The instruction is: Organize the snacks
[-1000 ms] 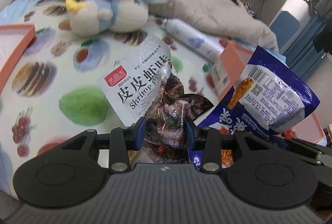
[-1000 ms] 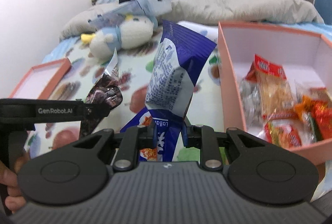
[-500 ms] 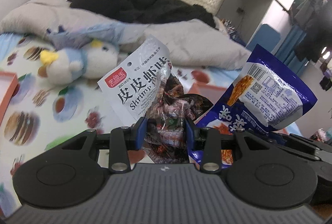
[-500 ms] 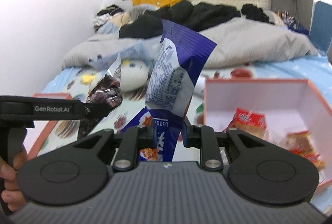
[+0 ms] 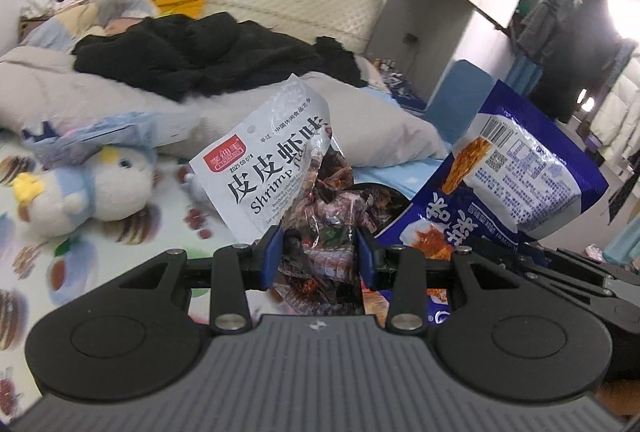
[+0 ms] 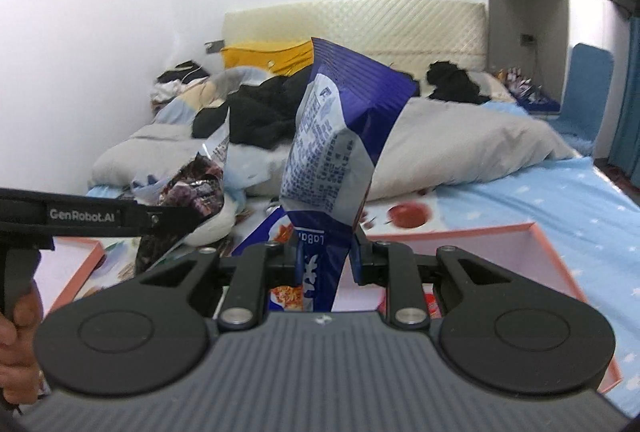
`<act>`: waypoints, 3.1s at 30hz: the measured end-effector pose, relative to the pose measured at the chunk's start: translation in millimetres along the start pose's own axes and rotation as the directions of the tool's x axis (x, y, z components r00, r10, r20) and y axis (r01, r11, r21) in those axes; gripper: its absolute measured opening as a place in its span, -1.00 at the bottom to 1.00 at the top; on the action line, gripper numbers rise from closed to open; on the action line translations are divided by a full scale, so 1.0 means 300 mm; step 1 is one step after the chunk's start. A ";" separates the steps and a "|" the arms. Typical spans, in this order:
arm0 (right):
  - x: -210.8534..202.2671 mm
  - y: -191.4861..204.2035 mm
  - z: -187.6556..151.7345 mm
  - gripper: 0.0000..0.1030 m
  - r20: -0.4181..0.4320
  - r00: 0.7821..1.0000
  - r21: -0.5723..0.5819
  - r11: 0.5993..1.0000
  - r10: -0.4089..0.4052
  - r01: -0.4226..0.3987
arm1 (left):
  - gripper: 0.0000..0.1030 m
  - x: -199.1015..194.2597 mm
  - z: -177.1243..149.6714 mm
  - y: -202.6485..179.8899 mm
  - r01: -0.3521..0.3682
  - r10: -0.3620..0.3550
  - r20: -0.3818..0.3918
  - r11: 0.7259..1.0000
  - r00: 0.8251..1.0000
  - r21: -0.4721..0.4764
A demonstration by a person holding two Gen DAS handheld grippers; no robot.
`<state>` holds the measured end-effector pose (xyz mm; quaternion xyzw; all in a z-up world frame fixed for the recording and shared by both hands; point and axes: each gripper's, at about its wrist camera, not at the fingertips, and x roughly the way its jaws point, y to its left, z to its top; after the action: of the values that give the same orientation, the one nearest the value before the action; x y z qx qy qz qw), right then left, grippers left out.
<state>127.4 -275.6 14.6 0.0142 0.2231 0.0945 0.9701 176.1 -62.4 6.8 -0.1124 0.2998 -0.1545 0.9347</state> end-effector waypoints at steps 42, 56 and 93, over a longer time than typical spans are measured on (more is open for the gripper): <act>0.160 -0.414 -0.181 0.55 -0.172 0.969 0.126 0.971 -0.179 0.202 | 0.01 0.475 -0.018 -0.328 0.113 -0.077 -0.210 0.980 0.975 0.166; -0.154 -0.288 -0.022 0.56 0.037 0.983 0.131 0.976 -0.178 0.172 | 0.73 0.120 0.059 -0.370 0.120 -0.106 -0.066 0.961 0.992 0.248; -0.306 -0.186 -0.289 0.56 -0.062 0.959 0.185 0.941 -0.276 0.283 | 1.00 -0.095 -0.215 -0.273 0.023 0.003 -0.113 0.974 0.994 0.226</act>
<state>18.4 -348.9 -27.8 0.0741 0.2482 -0.0658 0.9636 97.6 -135.8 -4.6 0.0024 0.3319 -0.1986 0.9222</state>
